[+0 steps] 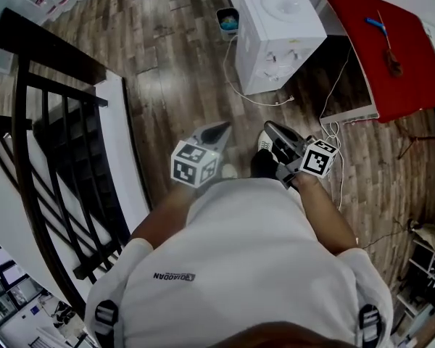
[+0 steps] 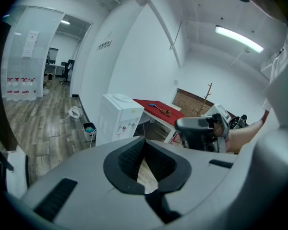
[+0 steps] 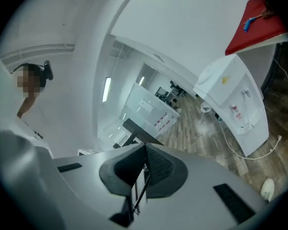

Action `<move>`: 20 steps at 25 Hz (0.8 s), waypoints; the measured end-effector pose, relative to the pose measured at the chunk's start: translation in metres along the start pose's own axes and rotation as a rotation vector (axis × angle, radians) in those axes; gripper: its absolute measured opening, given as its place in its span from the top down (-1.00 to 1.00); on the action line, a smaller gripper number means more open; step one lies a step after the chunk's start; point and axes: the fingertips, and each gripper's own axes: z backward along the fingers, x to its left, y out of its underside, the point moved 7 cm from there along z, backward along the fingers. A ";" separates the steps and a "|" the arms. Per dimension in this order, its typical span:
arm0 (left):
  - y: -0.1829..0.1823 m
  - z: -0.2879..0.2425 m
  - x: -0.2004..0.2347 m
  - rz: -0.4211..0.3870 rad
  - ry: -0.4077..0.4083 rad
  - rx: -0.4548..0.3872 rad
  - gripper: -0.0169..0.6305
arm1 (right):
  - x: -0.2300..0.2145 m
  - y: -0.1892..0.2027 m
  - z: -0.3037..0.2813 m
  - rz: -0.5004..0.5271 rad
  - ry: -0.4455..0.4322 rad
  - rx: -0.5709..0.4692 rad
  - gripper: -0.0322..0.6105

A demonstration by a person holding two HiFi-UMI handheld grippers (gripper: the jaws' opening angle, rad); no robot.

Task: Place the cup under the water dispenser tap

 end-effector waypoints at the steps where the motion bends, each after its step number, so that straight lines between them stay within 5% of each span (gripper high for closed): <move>1: -0.001 0.000 -0.001 -0.009 0.007 -0.001 0.96 | 0.011 -0.001 0.004 0.034 -0.007 -0.003 0.83; 5: -0.013 -0.002 -0.014 -0.056 0.035 -0.041 0.96 | 0.030 0.000 0.023 0.205 0.145 0.046 0.83; 8: -0.017 -0.002 -0.020 -0.075 0.038 -0.065 0.96 | 0.022 0.001 0.036 0.214 0.306 0.052 0.83; 12: -0.016 -0.004 -0.030 -0.063 0.037 -0.074 0.96 | 0.024 -0.008 0.052 0.172 0.293 -0.008 0.83; 20: -0.018 -0.018 -0.061 -0.023 0.028 -0.110 0.96 | 0.046 -0.017 0.096 0.346 0.309 0.007 0.83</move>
